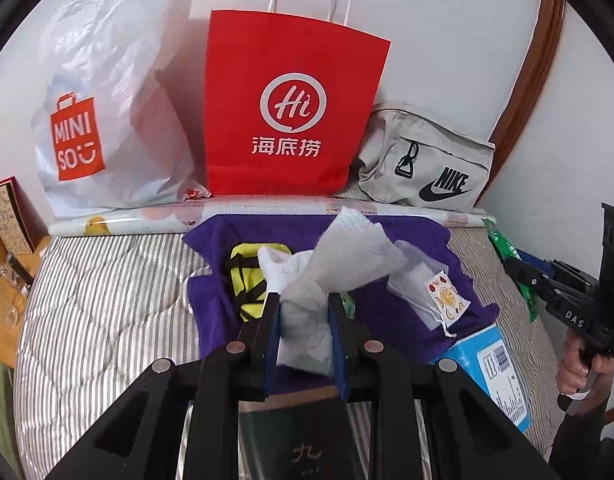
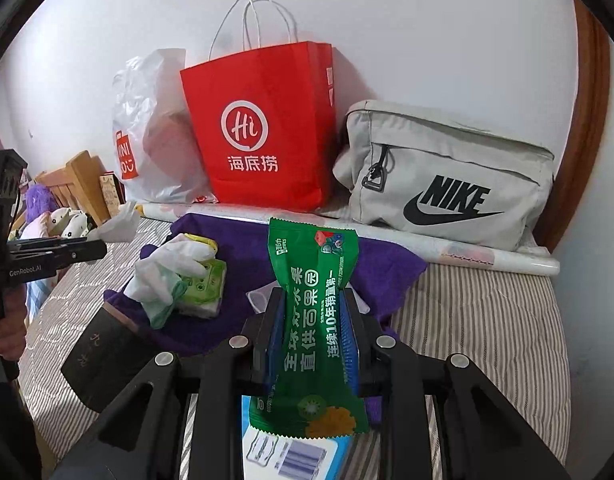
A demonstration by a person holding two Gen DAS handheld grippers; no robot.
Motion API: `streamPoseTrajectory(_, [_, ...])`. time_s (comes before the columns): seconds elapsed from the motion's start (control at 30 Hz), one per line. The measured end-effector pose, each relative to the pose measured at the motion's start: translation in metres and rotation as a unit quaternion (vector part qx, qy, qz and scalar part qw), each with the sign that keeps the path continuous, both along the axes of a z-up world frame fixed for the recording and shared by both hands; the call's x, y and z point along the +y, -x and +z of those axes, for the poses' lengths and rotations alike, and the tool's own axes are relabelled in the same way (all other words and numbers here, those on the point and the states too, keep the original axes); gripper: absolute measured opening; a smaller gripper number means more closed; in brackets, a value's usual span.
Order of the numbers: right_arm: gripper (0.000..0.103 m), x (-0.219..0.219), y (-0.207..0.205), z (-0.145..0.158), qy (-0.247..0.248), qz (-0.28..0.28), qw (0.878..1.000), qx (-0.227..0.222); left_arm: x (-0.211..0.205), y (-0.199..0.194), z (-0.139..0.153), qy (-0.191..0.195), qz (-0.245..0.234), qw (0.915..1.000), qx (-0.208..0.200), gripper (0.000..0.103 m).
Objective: Organize soft objects
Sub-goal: 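Carry the white tissue and green snack packet over the purple towel with both tools, then lower the tissue and green packet onto the towel, opening both tools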
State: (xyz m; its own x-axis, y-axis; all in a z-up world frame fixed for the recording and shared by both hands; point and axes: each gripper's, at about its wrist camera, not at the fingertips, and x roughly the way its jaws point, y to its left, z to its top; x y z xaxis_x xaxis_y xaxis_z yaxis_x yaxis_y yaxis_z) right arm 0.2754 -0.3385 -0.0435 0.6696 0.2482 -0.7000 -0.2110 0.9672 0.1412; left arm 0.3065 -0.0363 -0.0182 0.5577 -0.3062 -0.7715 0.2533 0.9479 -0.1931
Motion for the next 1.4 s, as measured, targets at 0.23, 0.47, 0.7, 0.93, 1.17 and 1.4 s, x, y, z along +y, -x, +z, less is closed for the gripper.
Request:
streamPoseTrajectory(0.23, [0.026, -0.001, -0.023, -0.015, -0.001, 0.001, 1.0, 0.021, -0.007, -0.021, -0.009, 0.003, -0.008, 0.9999, 0.012, 0.022])
streamPoseTrajectory(0.47, [0.026, -0.002, -0.042, -0.031, 0.003, 0.004, 0.999, 0.039, -0.016, -0.041, -0.023, 0.018, -0.021, 0.999, 0.034, 0.022])
streamPoseTrajectory(0.7, [0.026, -0.001, -0.061, -0.046, 0.009, 0.008, 0.998, 0.061, -0.029, -0.056, -0.032, 0.014, -0.033, 0.9984, 0.043, 0.022])
streamPoseTrajectory(0.93, [0.026, 0.0, -0.076, -0.061, 0.014, 0.009, 0.997, 0.08, -0.042, -0.07, -0.045, -0.001, -0.044, 0.9973, 0.059, 0.022])
streamPoseTrajectory(1.17, [0.027, 0.002, -0.085, -0.074, 0.016, 0.018, 0.995, 0.098, -0.053, -0.08, -0.058, -0.022, -0.052, 0.9952, 0.08, 0.022])
streamPoseTrajectory(1.4, [0.028, 0.004, -0.088, -0.085, 0.014, 0.027, 0.993, 0.116, -0.052, -0.081, -0.064, -0.027, -0.055, 0.9941, 0.089, 0.023])
